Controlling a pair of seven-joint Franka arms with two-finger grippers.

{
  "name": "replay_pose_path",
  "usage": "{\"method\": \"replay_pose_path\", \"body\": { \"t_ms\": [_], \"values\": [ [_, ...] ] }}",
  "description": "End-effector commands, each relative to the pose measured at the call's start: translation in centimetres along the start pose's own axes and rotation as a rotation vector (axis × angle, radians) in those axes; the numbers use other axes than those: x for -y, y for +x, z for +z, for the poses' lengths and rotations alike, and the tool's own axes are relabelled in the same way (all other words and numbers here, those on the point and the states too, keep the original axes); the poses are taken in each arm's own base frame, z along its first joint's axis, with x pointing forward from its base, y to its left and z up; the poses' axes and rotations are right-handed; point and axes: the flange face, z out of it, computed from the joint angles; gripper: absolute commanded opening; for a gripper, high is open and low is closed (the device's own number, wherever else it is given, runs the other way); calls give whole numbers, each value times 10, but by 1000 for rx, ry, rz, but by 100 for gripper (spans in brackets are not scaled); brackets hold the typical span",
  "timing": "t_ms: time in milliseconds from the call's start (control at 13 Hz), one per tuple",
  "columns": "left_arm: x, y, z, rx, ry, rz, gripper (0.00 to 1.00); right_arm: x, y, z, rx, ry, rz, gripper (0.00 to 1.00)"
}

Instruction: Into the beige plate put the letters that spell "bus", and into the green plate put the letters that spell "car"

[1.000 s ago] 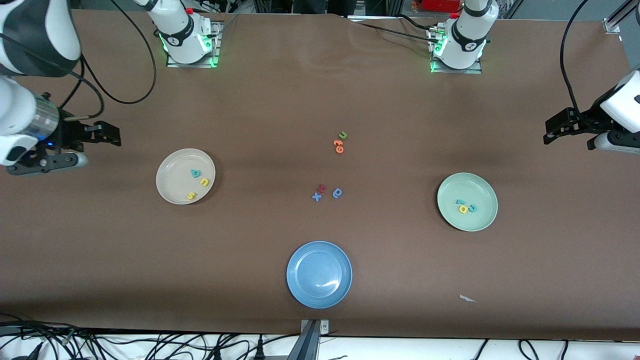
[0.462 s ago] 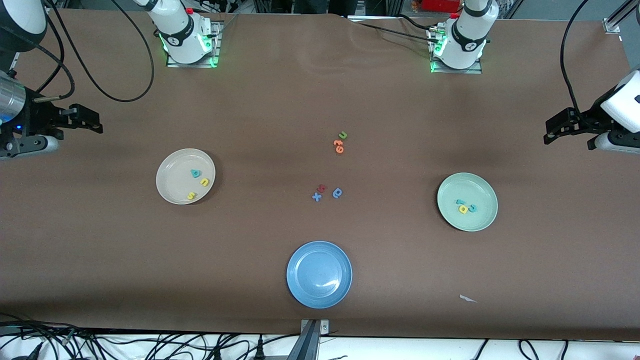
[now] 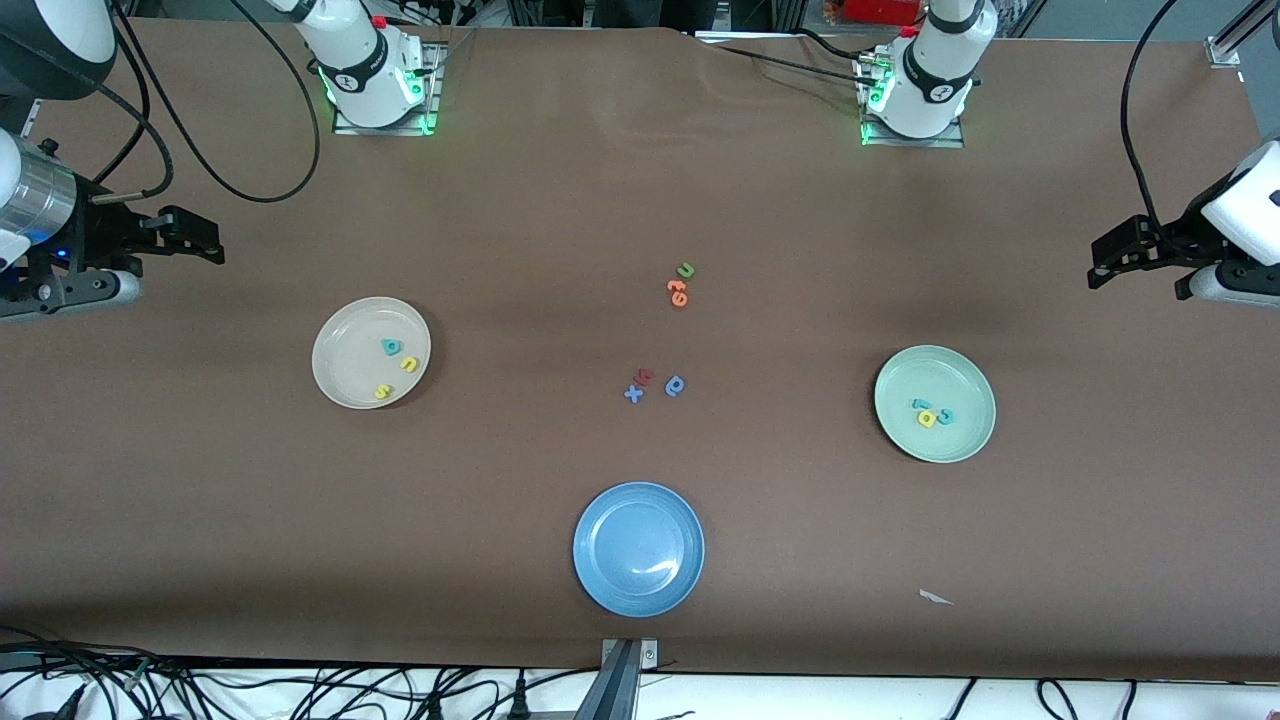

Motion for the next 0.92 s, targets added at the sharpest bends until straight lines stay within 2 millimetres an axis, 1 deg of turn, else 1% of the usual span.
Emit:
{"method": "replay_pose_path", "body": {
  "t_ms": [0, 77, 154, 231, 538, 846],
  "values": [
    [3, -2, -2, 10, 28, 23, 100, -1, -2, -6, -4, 7, 8, 100],
    [2, -2, -2, 10, 28, 24, 100, -2, -2, -8, -5, 6, -1, 100],
    [3, -2, -3, 8, 28, 23, 100, -3, -4, -18, -19, 1, 2, 100],
    [2, -2, -3, 7, 28, 24, 100, -5, -4, -21, -25, -3, 4, 100],
    [3, -1, 0, 11, 28, 23, 100, -9, -3, -19, -27, -4, 58, 100],
    [3, -1, 1, 13, 28, 23, 100, -9, -4, -20, -20, -28, 57, 100]
  ]
}}
